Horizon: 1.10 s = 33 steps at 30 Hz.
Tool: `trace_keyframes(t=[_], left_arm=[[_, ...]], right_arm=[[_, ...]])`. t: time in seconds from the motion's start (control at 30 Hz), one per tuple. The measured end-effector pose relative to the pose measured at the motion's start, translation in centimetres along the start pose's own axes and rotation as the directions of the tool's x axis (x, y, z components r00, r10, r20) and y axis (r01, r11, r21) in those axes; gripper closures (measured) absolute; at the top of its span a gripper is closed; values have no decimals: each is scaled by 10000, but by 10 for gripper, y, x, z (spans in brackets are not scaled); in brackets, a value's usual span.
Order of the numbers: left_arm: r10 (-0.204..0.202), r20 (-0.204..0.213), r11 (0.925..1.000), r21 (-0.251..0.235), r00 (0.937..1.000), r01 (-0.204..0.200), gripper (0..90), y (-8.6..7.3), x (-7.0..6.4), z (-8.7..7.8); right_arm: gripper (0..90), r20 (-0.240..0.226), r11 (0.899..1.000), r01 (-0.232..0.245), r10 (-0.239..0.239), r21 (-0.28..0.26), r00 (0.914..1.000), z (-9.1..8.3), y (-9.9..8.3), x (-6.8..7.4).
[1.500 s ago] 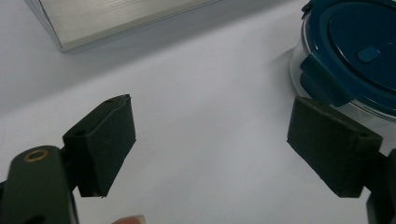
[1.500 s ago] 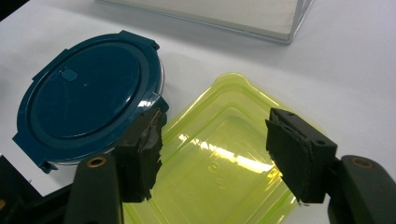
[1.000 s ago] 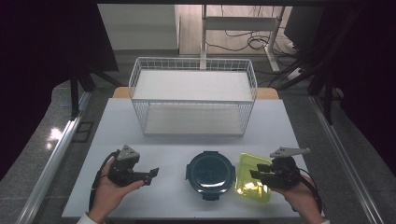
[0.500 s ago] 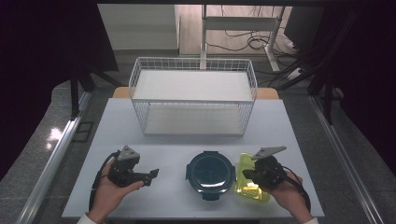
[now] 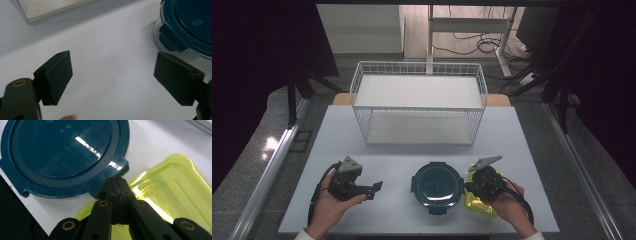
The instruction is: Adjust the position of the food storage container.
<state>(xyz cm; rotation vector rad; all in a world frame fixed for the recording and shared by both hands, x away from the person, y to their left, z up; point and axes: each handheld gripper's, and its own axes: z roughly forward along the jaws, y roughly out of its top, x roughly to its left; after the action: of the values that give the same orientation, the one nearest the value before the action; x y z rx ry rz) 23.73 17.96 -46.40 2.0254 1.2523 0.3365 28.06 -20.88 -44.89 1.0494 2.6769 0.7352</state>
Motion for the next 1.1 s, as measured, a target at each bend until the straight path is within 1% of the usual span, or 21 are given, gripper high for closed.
trace_keyframes(t=[0.03, 0.1, 0.2, 0.3, 0.4, 0.5, 0.57, 0.7, 0.87, 0.93, 1.03, 1.1], left_arm=[[1, -15, 10000, 24, 10000, -1, 152, 0, 0, 0], [-23, -3, 10000, 29, 10000, 23, 152, -1, 1, 0], [-50, -24, 10000, 7, 10000, 50, 152, -1, 1, 0], [-35, -36, 10000, 26, 10000, 35, 152, -1, 1, 0], [-36, -35, 10000, 23, 10000, 36, 152, -1, 1, 0], [-44, -35, 10000, 40, 10000, 44, 152, -1, 1, 1], [-38, -37, 10000, 31, 10000, 38, 153, -1, 1, 1], [-3, -37, 9999, 101, 10000, 3, 153, -1, 1, 1], [23, -40, 9999, 113, 10000, -22, 153, -1, 0, 1], [16, -42, 9999, 110, 10000, -15, 153, -1, 1, 1], [0, -65, 10000, 95, 10000, 1, 153, -1, 1, 1], [-4, -65, 9999, 112, 10000, 5, 153, -1, 2, 1]], right_arm=[[889, 130, 10000, 9, -9, -7, 9999, 1, 2, 0], [890, 130, 9999, -92, 92, 42, 9999, 1, 5, 1], [890, 309, 9996, -256, 251, 148, 9992, 1, 9, 2], [890, 472, 9978, -609, 596, 271, 9971, 3, 9, 0], [890, 333, 9962, -840, 832, 217, 9960, 4, 8, -2], [890, 434, 9950, -928, 912, 368, 9949, 5, 8, -2], [891, 418, 9941, -1029, 1014, 350, 9940, 5, 8, -2], [891, 472, 9939, -1032, 1013, 398, 9937, 4, 9, 0], [891, 352, 9901, -1341, 1327, 406, 9905, 4, 9, -2], [891, 455, 9890, -1416, 1396, 431, 9892, 5, 10, -2], [891, 435, 9868, -1545, 1524, 482, 9874, 8, 9, -4], [891, 510, 9870, -1510, 1482, 557, 9876, 9, 9, -3]])
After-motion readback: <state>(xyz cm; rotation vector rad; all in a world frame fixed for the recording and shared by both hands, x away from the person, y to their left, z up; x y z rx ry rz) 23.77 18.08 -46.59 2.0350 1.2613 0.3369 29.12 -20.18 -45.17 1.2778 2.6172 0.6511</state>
